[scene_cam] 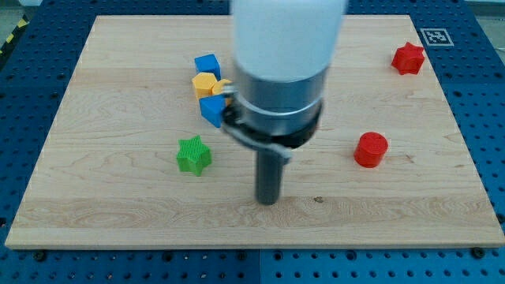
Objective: Point your arm to the green star
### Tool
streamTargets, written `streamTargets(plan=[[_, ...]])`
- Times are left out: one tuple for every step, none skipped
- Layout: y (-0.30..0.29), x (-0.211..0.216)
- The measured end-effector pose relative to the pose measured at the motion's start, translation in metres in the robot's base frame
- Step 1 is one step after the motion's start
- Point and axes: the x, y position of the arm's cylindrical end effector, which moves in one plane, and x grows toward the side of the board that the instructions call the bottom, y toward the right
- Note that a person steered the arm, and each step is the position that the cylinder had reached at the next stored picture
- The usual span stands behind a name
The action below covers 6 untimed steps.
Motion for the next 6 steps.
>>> streamTargets(plan=[[-0.051,0.01],[-0.095,0.001],[-0.107,-0.011],[-0.107,-0.011],[-0.107,-0.034],[-0.107,-0.061]])
